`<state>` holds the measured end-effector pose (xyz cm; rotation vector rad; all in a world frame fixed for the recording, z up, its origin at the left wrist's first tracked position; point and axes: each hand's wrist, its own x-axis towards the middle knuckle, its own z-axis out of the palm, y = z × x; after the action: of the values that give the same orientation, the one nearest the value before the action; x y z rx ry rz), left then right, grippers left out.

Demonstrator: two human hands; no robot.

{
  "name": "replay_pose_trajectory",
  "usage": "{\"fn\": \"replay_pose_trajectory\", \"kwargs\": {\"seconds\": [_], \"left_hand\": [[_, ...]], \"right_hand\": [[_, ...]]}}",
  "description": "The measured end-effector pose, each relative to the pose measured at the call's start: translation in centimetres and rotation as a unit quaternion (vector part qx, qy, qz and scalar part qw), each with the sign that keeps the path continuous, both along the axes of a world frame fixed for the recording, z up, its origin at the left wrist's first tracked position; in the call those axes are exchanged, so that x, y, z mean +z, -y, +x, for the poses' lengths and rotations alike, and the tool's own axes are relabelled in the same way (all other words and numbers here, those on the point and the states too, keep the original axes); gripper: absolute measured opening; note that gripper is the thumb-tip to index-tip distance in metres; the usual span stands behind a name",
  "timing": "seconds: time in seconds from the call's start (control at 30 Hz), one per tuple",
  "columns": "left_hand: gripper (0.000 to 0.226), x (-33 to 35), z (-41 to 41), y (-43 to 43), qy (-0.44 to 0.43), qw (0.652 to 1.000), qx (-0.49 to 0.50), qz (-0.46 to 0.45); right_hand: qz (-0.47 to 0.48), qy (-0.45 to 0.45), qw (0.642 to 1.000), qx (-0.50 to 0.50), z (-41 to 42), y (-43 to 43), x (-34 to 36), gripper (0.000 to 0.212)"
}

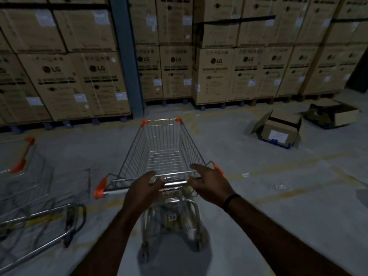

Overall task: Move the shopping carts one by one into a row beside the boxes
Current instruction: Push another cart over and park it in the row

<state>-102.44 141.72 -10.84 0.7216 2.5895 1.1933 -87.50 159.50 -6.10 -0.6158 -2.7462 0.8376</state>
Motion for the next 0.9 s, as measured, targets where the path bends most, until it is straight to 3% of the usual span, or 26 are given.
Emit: {"fn": "replay_pose_trajectory", "kwargs": {"seconds": [0.13,0.23,0.33,0.4,0.57,0.63,0.8,0.9], "left_hand": [[0.078,-3.0,-7.1,0.0,-0.06,0.987,-0.04,-0.141],[0.068,-5.0,-9.1,0.3,-0.107,0.97,-0.053,-0.212],[0.047,-4.8,-8.8,-0.4,-0.146,0.965,-0.038,-0.216],[0.046,-4.7,-8.9,-1.1,-0.179,0.947,-0.037,-0.266],[0.028,-4.3,-9.1,-1.7,-0.222,0.918,-0.107,-0.311],[0.023,-3.4,-8.0,-2.6,-0.174,0.917,-0.085,-0.349],[0.031,-7.1,-6.8,-3.1,-0.186,0.903,-0.097,-0.376],[0.036,-5.1,-3.3,-4.5,-0.184,0.888,-0.096,-0.41]], "right_hand": [[0.042,0.044,0.998,0.024,-6.2,-1.8,-2.7,0.058],[0.039,0.132,0.989,0.046,-9.0,-2.6,-5.4,0.06],[0.095,0.187,0.976,0.051,-10.9,-2.9,-7.0,0.066],[0.115,0.192,0.974,0.044,-11.5,-2.9,-7.7,0.08],[0.105,0.204,0.971,0.062,-11.9,-4.2,-8.2,0.058],[0.098,0.197,0.973,0.071,-11.7,-5.2,-8.3,0.056],[0.097,0.192,0.971,0.105,-10.3,-7.7,-9.2,0.066],[0.136,0.152,0.97,0.132,-8.8,-8.8,-9.7,0.074]]}}
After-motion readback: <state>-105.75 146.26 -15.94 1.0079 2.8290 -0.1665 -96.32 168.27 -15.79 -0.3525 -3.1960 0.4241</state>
